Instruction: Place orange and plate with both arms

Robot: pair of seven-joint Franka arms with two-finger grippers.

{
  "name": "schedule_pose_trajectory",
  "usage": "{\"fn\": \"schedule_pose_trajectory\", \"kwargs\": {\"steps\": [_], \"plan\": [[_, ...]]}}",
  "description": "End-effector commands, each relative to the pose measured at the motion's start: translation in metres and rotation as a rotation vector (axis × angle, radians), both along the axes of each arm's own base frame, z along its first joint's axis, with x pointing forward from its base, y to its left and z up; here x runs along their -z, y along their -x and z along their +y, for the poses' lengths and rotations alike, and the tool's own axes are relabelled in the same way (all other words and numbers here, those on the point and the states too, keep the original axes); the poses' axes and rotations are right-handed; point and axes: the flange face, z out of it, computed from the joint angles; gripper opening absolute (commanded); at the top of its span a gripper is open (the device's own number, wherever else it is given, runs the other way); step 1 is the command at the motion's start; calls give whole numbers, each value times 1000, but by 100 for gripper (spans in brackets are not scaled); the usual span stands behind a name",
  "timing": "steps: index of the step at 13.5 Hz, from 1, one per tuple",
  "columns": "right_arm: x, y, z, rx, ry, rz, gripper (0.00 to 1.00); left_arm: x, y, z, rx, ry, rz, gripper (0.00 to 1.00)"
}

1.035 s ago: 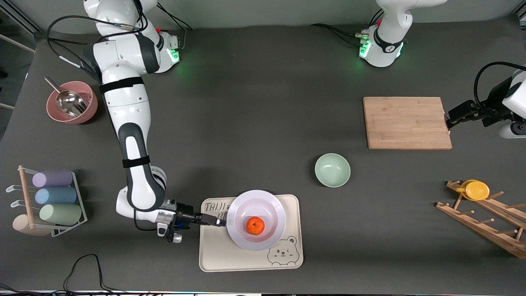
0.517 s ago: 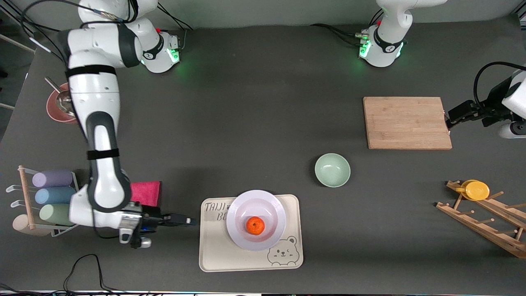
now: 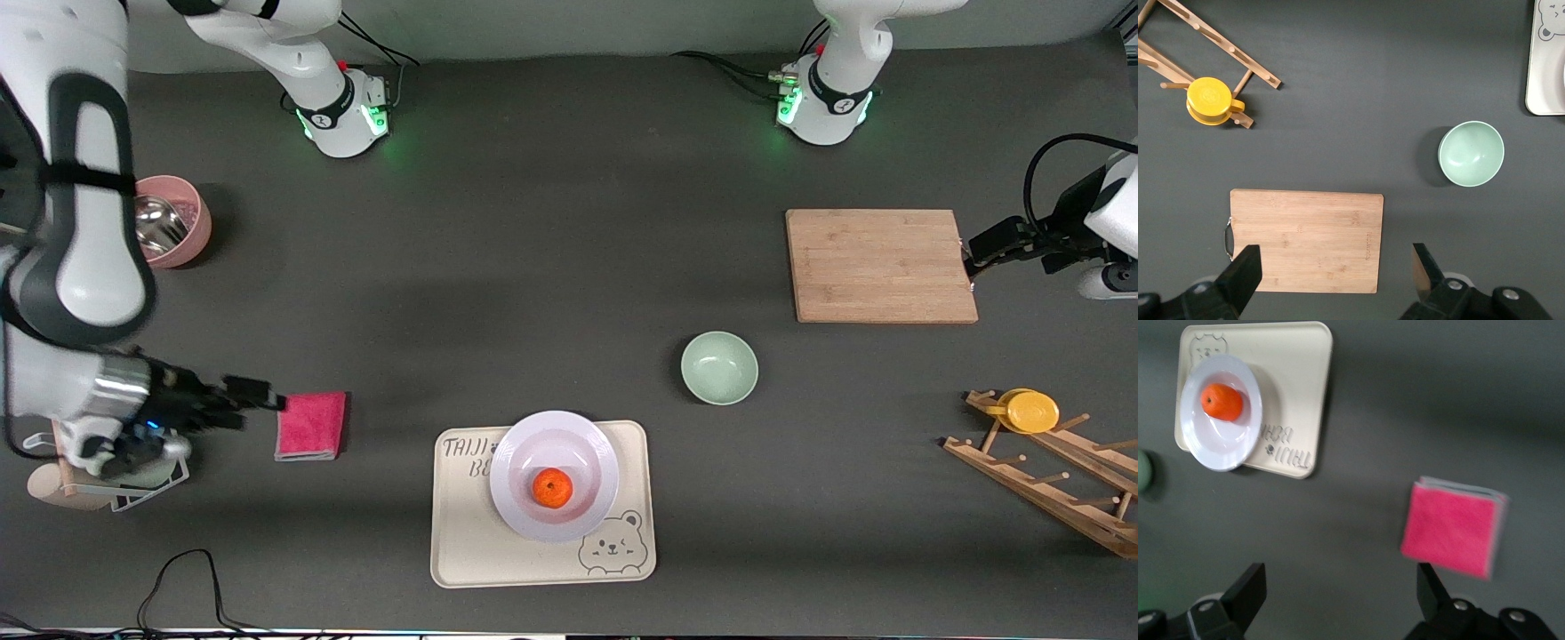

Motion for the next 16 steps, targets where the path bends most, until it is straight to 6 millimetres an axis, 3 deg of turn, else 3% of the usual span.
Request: {"fn": "schedule_pose_trajectory", "kwargs": {"steps": [1,3,6,12,16], "plan": [[-71,52,-19,28,138,17,100,-3,7,-1,-9,-12,2,100],[-112,75,-32,42,229,5,100,-4,7,-2,-7,-12,-3,100],[-142,99,-23,79,313,44,100,-3,7,-2,-7,-12,0,100],[-159,114,-6,129,324,77,100,-5,6,-2,-8,-12,-12,100],[-163,119,-7,128,322,80,100,-5,6,-3,-6,-12,-11,100]]}}
